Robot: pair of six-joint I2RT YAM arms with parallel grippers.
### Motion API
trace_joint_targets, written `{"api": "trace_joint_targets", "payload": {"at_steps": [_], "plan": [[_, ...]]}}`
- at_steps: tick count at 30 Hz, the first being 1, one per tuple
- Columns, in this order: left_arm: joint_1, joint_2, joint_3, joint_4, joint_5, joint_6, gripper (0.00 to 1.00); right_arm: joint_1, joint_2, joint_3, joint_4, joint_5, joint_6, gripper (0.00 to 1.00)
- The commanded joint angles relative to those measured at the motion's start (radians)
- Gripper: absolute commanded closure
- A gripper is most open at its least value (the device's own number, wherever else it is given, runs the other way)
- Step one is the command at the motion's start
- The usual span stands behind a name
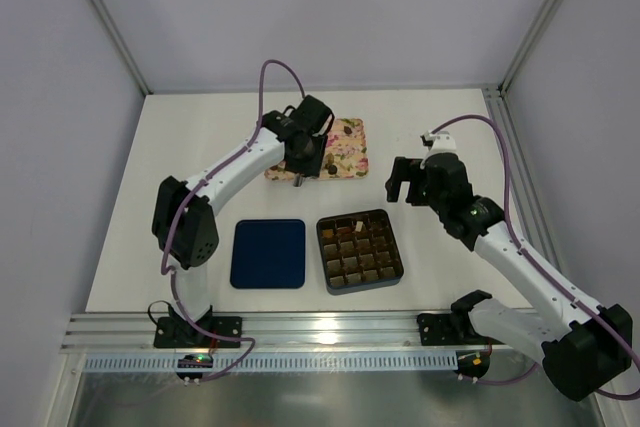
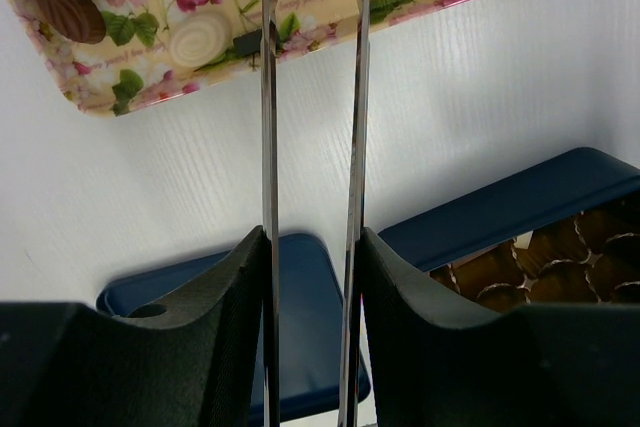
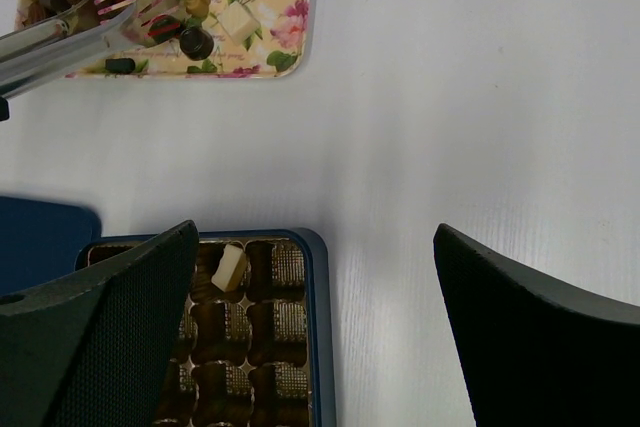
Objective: Pack the chocolate
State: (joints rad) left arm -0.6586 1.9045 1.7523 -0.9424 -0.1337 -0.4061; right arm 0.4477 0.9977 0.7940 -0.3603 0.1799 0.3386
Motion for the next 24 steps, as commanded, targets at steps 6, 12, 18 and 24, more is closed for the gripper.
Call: {"api": "trace_joint_targets", "payload": {"at_steps": [6,12,18,24], "plan": [[0.007,-0.051,-0.004,0.020,0.013,0.021,0.60,-0.004,-0.021,-0.006,0.026,0.006,-0.003,0.00],[0.007,-0.050,-0.010,0.011,0.005,0.021,0.60,-0.003,-0.018,-0.010,0.030,0.001,-0.001,0.00],[0.005,-0.050,-0.017,0.014,0.008,0.023,0.61,-0.004,-0.010,-0.012,0.037,0.000,0.002,0.00],[0.007,-0.045,-0.013,0.016,0.014,0.023,0.62,-0.004,-0.004,-0.015,0.043,-0.002,0.004,0.00]]}}
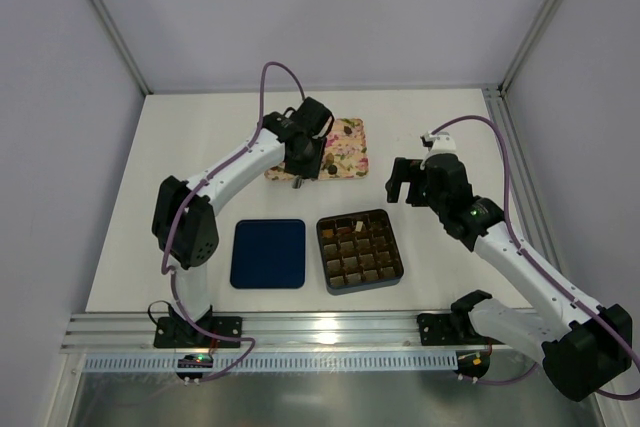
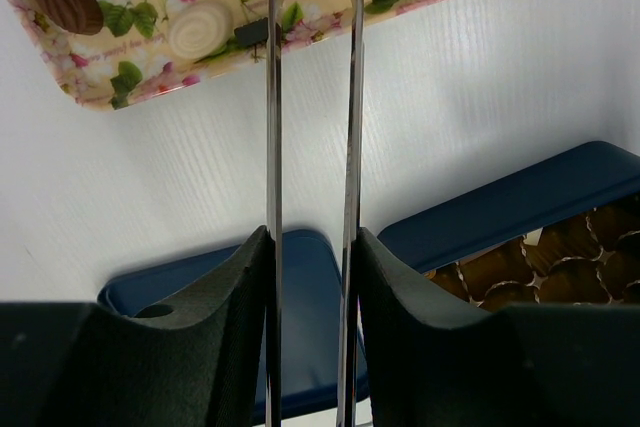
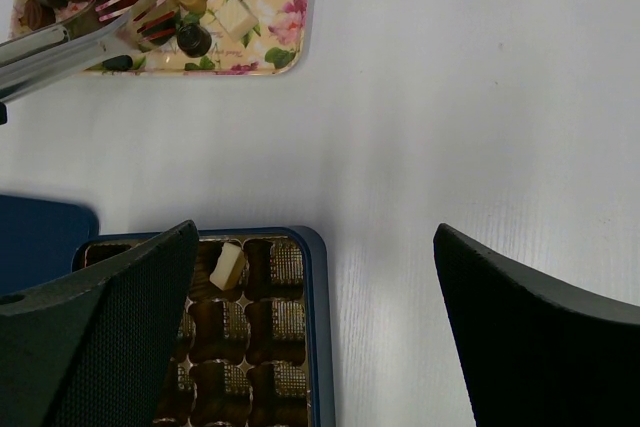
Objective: Pack the chocolate
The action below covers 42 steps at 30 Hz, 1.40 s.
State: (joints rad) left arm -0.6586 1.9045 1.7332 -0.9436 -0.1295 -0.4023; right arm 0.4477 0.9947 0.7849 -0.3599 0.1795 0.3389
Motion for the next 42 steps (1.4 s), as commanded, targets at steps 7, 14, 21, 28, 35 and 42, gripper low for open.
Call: {"api": "trace_joint_targets", "payload": {"at_steps": [7,14,21,28,35,42], "plan": [[0.005,-0.036,0.009,0.012,0.013,0.020,0.64,-0.004,0.009,-0.004,0.047,-0.002,0.003,0.00],[0.007,-0.019,0.026,0.003,0.004,0.022,0.67,-0.006,0.010,-0.001,0.049,-0.005,0.003,0.00],[0.007,-0.018,0.061,-0.011,-0.024,0.031,0.72,-0.006,0.005,0.002,0.044,0.002,0.000,0.00],[0.007,-0.033,0.106,-0.027,-0.041,0.036,0.73,-0.009,0.004,0.004,0.042,0.002,-0.001,0.00],[0.004,-0.087,0.082,-0.047,0.008,0.020,0.74,-0.017,0.004,0.016,0.036,0.006,-0.005,0.00],[-0.047,-0.174,0.039,-0.053,0.021,-0.010,0.74,-0.023,0.004,0.048,0.016,0.021,-0.008,0.00]]}}
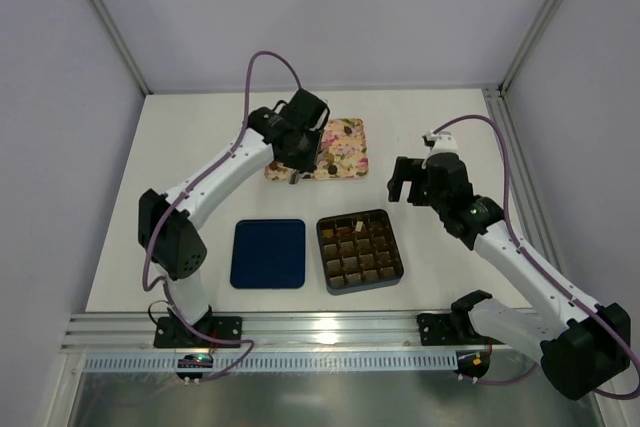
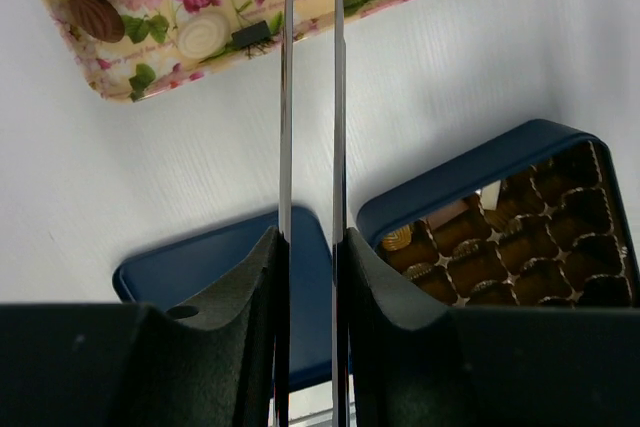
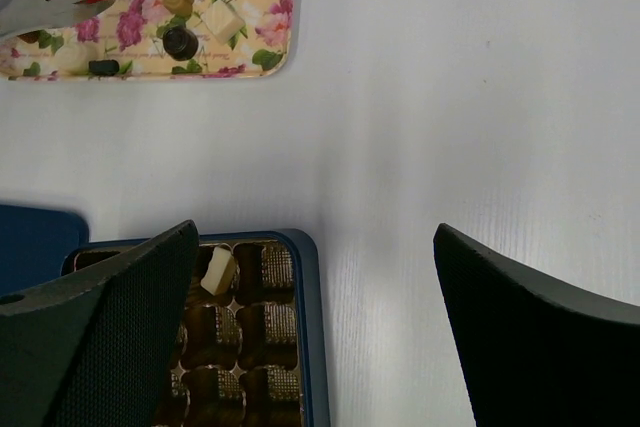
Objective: Pack the chocolate
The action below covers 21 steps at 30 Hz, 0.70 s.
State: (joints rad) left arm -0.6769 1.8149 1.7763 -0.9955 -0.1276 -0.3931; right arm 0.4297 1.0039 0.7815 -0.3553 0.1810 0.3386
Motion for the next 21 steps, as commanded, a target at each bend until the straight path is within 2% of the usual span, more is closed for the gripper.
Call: {"api": "trace_joint_targets", "payload": {"at_steps": [1,14,21], "plan": [[-0.047,-0.097,-0.006,-0.008,0.017,-0.024,0.74,-0.008,-0.007,0.058,0.003,0.024,-0.009,0.00],[-0.317,-0.161,-0.086,0.011,-0.021,-0.142,0.74,-0.049,-0.071,0.088,-0.082,0.081,0.008,0.00],[-0.414,-0.167,-0.126,0.035,-0.030,-0.191,0.74,-0.063,-0.109,0.081,-0.111,0.092,0.010,0.00]]}}
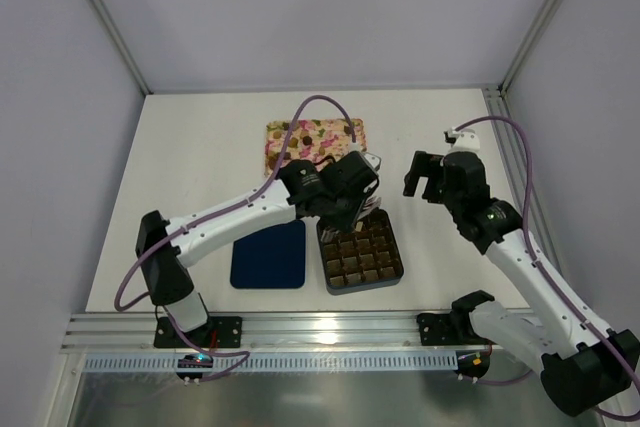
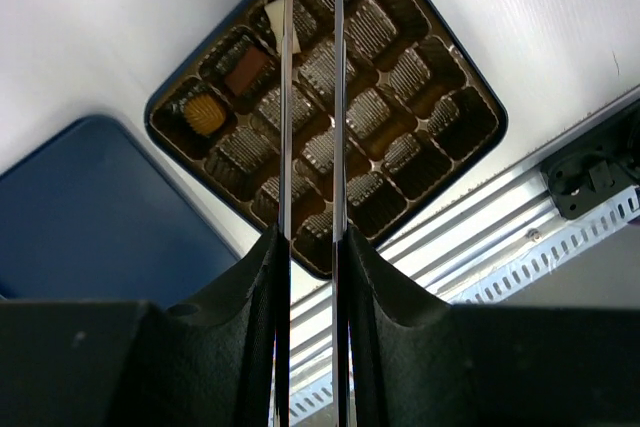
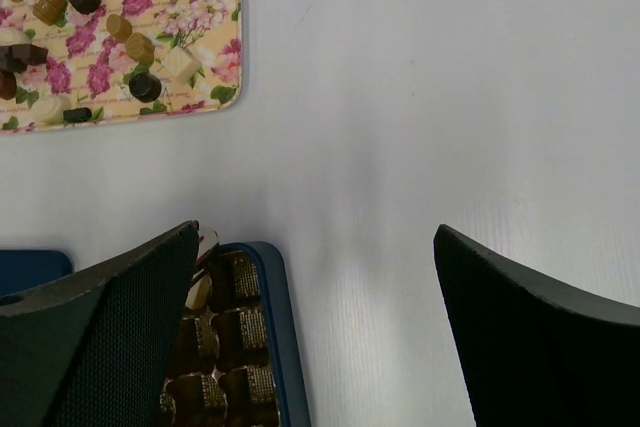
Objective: Pack the chocolate
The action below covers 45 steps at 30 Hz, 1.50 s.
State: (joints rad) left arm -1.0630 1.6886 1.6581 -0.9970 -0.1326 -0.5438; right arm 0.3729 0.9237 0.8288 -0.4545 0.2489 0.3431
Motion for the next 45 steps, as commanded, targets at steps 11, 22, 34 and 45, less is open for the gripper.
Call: {"api": "trace_joint_targets", "payload": {"at_steps": [11,22,34,45], "plan": [[-0.094,-0.026,-0.032,0.043,-0.039,-0.062,0.73,-0.009,-0.052,0.009,-0.024,0.021,0.010,0.00],[-0.094,-0.010,-0.043,0.035,-0.053,-0.062,0.67,-0.011,-0.048,0.000,-0.015,0.015,0.005,0.00],[-0.092,-0.027,-0.023,0.038,-0.076,-0.051,0.61,-0.012,-0.046,-0.003,-0.009,0.009,0.007,0.00],[0.099,0.009,0.132,-0.005,-0.122,0.050,0.57,-0.017,-0.006,0.003,0.026,-0.026,-0.001,0.00]]}}
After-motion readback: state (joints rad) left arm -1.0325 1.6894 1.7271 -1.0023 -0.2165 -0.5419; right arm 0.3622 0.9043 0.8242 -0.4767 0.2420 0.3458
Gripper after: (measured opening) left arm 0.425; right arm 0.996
